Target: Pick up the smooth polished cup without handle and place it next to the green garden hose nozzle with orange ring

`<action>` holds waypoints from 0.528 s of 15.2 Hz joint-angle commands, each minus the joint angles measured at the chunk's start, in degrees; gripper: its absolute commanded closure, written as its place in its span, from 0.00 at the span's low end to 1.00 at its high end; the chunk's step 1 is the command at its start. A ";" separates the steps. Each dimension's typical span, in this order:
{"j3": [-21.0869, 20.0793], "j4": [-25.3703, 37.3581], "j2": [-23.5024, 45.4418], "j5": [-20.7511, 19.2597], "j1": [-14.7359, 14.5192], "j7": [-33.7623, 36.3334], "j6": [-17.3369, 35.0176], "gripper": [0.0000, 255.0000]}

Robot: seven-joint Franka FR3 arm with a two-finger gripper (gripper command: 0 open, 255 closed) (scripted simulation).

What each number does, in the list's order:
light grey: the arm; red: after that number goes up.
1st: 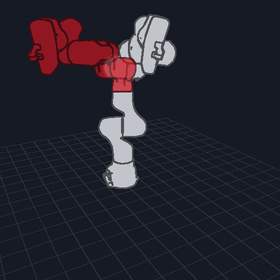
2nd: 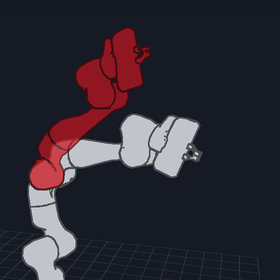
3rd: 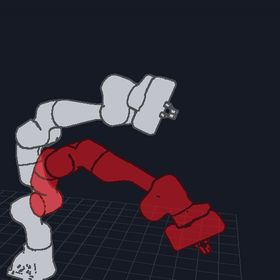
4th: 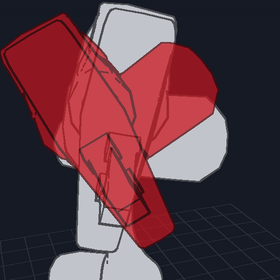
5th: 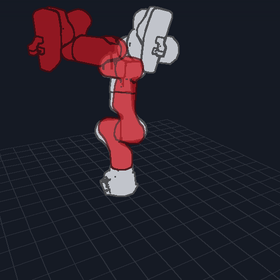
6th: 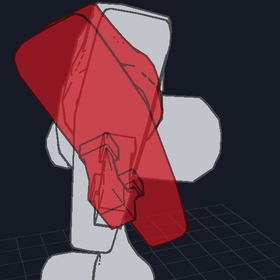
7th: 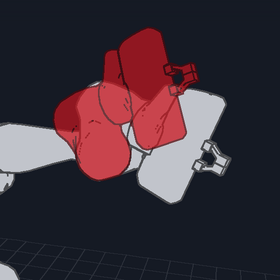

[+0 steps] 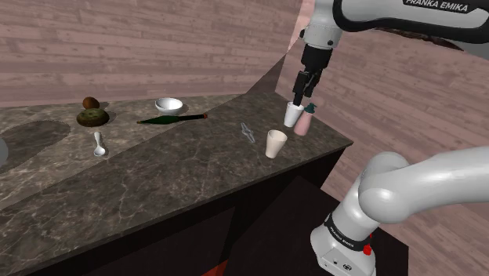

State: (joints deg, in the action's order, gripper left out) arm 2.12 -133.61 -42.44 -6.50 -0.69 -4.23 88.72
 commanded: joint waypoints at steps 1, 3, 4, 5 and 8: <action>0.00 0.00 0.00 0.00 0.00 0.00 0.00 0.00; 0.95 -1.79 1.91 -0.80 0.68 0.05 3.52 0.00; 1.43 -2.59 2.98 -1.19 1.03 0.09 5.29 0.00; 1.91 -3.31 4.12 -1.58 1.38 0.12 7.06 0.00; 3.39 -5.06 7.95 -2.71 2.44 0.26 12.39 0.00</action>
State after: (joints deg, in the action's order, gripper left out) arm 4.84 -137.90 -35.73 -8.71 1.31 -3.86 99.06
